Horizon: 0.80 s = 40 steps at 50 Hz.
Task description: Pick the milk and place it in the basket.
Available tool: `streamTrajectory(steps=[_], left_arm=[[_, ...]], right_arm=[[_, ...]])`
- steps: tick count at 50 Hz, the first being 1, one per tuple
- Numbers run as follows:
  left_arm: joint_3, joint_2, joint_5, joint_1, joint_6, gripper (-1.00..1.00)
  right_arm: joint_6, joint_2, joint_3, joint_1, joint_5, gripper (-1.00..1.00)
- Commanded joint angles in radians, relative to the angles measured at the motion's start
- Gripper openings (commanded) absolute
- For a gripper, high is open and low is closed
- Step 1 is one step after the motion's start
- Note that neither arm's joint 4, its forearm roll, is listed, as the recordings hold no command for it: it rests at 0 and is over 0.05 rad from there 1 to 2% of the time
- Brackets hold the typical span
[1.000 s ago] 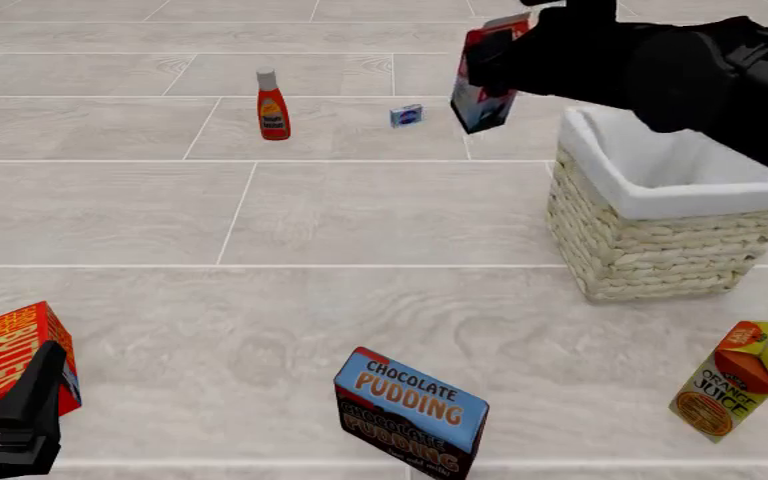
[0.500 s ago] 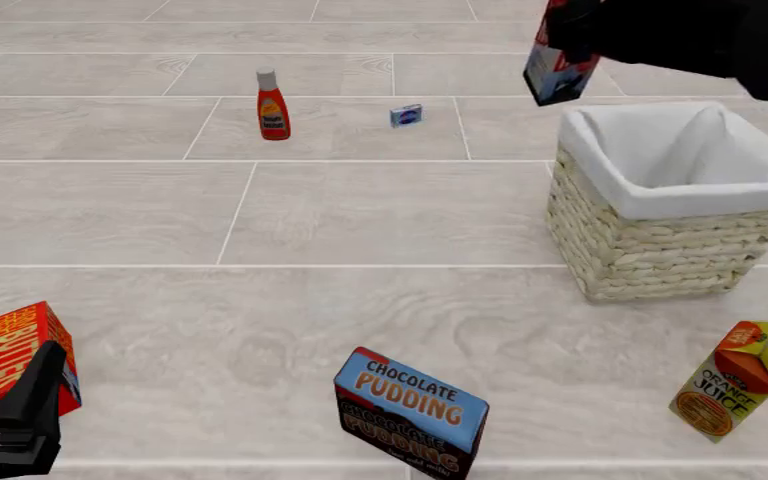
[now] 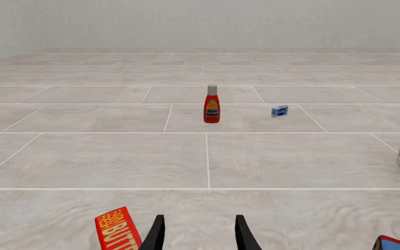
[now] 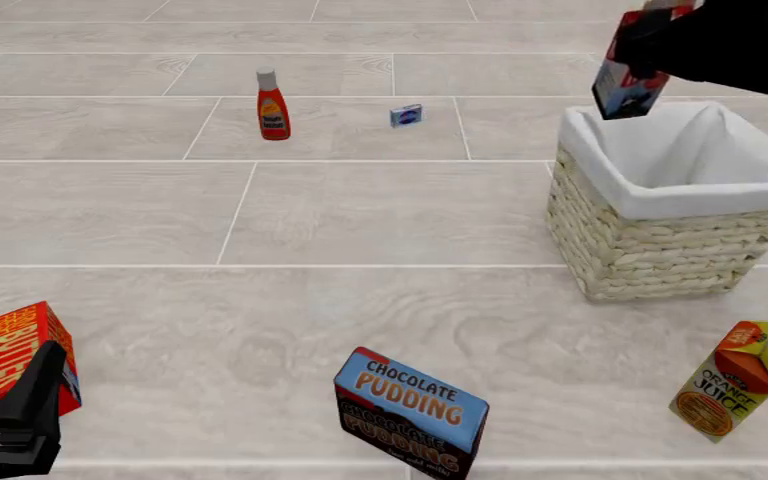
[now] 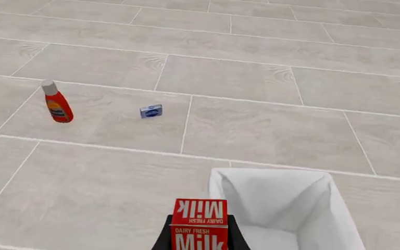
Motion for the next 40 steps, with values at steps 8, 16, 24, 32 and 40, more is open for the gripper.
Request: streamTrajectory(steps=[8, 16, 24, 32, 40], left_arm=[[0.0, 0.0, 0.0, 0.0, 0.0, 1.0], [0.0, 0.0, 0.0, 0.0, 0.0, 1.0], [0.0, 0.0, 0.0, 0.0, 0.0, 1.0], [0.0, 0.0, 0.0, 0.0, 0.0, 1.0], [0.0, 0.001, 0.0, 0.0, 0.0, 1.0]], right_arm=[[-0.003, 0.031, 0.032, -0.109, -0.048, -1.0], [-0.006, 0.061, 0.028, -0.124, -0.051, -1.0], [-0.013, 0.093, 0.035, -0.148, -0.066, -1.0], [-0.01, 0.129, 0.029, -0.173, -0.073, -1.0], [-0.008, 0.166, 0.017, -0.196, -0.08, -1.0]])
